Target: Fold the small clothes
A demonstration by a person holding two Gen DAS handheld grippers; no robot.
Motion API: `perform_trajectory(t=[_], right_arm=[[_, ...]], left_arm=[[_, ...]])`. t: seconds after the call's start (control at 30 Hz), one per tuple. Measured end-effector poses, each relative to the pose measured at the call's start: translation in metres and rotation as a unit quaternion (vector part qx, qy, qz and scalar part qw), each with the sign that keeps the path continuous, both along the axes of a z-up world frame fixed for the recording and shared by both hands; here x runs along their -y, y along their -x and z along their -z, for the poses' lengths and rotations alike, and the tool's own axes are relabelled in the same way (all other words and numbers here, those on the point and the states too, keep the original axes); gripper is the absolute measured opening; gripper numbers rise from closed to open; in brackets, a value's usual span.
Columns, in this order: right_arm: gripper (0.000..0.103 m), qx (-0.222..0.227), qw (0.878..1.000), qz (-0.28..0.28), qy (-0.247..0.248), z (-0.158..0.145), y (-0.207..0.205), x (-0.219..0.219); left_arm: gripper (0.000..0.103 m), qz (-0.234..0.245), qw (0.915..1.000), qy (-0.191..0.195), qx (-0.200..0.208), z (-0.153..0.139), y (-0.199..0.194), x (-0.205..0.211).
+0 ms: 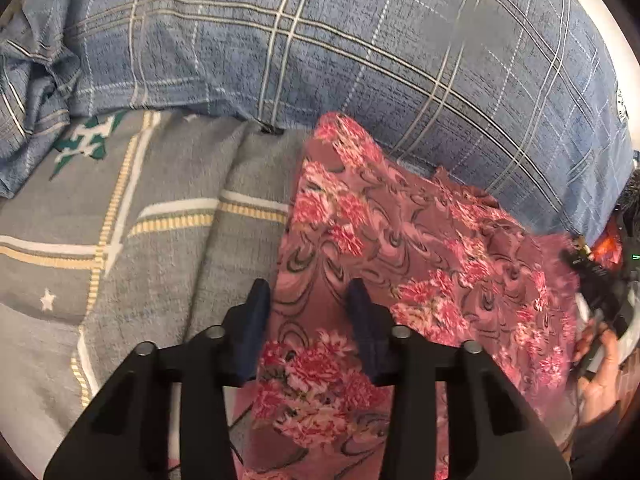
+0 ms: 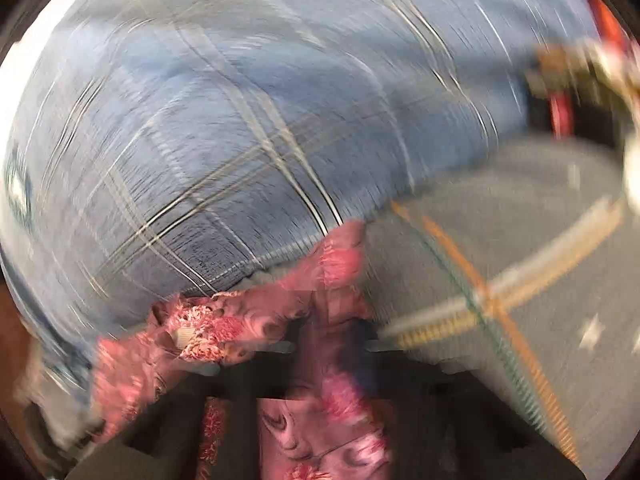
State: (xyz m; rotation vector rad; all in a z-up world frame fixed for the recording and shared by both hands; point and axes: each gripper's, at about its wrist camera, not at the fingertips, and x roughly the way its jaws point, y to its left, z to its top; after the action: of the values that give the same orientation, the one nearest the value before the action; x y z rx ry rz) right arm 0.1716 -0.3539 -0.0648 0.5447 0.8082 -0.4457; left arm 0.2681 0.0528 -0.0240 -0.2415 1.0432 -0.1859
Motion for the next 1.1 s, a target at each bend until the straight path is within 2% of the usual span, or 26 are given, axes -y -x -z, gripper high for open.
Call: perform_trajectory(t=[0.07,0.1,0.2,0.23,0.27,0.37,0.4,0.43,0.47,0.5,0.53,0.57,0.6,0.63,0.67,0.77,0.8,0.87,0.97,1.0,1.03,1.07,1.1], right_arm=[[0.005,0.032,0.999,0.039,-0.017,-0.006,0.010,0.011],[0.005,0.024,0.998,0.059,-0.029,-0.001,0.013,0.020],[0.006,-0.058,0.993,0.075,-0.065,0.032,0.014,0.034],[0.012,-0.039,0.995,0.079,-0.054,0.025,0.021,0.031],[0.014,-0.033,0.995,0.085,-0.046,0.018,0.025,0.027],[0.015,0.012,0.997,0.062,-0.052,-0.005,0.045,0.011],[0.015,0.027,0.997,0.040,-0.062,-0.011,0.048,0.003],[0.019,0.033,0.997,0.021,-0.070,-0.015,0.050,-0.004],[0.023,0.038,0.996,0.003,-0.082,-0.016,0.055,-0.012],[0.032,0.036,0.994,-0.019,-0.103,-0.010,0.060,-0.021],[0.038,0.017,0.993,-0.033,-0.116,-0.002,0.051,-0.030],[0.036,-0.027,0.992,-0.044,-0.114,0.009,0.052,-0.037],[0.027,-0.028,0.995,-0.052,-0.078,0.006,0.058,-0.046],[0.029,-0.032,0.997,-0.055,-0.050,-0.002,0.064,-0.051],[0.031,-0.034,0.997,-0.051,-0.047,-0.007,0.071,-0.054],[0.037,0.006,0.998,0.014,-0.061,-0.029,0.118,-0.045],[0.045,0.005,0.998,0.028,-0.057,-0.031,0.134,-0.044],[0.049,-0.010,0.998,0.037,-0.048,-0.022,0.150,-0.050],[0.049,-0.068,0.996,0.021,-0.057,0.000,0.158,-0.065],[0.041,-0.065,0.998,0.015,-0.019,0.001,0.156,-0.078],[0.006,-0.061,0.998,0.000,0.004,-0.004,0.156,-0.084],[0.005,-0.047,0.999,-0.016,0.010,-0.012,0.155,-0.089],[0.003,-0.022,1.000,-0.007,0.015,-0.022,0.163,-0.089]], left_arm=[[0.036,-0.011,0.9996,-0.024,0.005,0.002,-0.001,0.000],[0.036,-0.018,0.9991,-0.037,0.005,0.004,-0.002,0.000],[0.036,-0.026,0.9988,-0.041,-0.003,0.008,-0.006,-0.003],[0.036,-0.028,0.9989,-0.037,-0.005,0.006,-0.004,-0.008],[0.036,-0.029,0.9991,-0.030,-0.005,0.003,-0.004,-0.011],[0.036,-0.038,0.9992,0.002,0.011,-0.012,0.003,-0.022],[0.036,-0.027,0.9990,0.027,0.023,-0.021,0.008,-0.022],[0.042,-0.015,0.9985,0.043,0.031,-0.025,0.012,-0.020],[0.054,-0.006,0.9981,0.049,0.036,-0.028,0.014,-0.016],[0.059,0.009,0.9982,0.044,0.041,-0.029,0.017,-0.008],[0.064,0.021,0.9988,0.022,0.039,-0.026,0.017,0.001],[0.064,0.034,0.9989,-0.006,0.033,-0.021,0.017,0.011],[0.064,0.042,0.9983,-0.032,0.022,-0.014,0.016,0.019],[0.065,0.049,0.9967,-0.064,0.001,-0.003,0.013,0.026],[0.068,0.051,0.9959,-0.074,-0.008,0.003,0.011,0.030],[0.071,0.031,0.9984,-0.042,-0.023,0.002,0.008,0.019],[0.071,0.030,0.9987,-0.030,-0.030,0.003,0.007,0.015],[0.071,0.022,0.9991,-0.017,-0.032,0.004,0.007,0.010],[0.071,0.025,0.9987,-0.033,-0.029,0.002,0.011,0.012],[0.071,0.026,0.9986,-0.038,-0.028,0.002,0.013,0.013],[0.071,0.026,0.9985,-0.040,-0.026,0.001,0.016,0.013],[0.071,0.026,0.9984,-0.042,-0.025,0.001,0.018,0.013],[0.072,0.026,0.9984,-0.044,-0.025,0.000,0.024,0.015]])
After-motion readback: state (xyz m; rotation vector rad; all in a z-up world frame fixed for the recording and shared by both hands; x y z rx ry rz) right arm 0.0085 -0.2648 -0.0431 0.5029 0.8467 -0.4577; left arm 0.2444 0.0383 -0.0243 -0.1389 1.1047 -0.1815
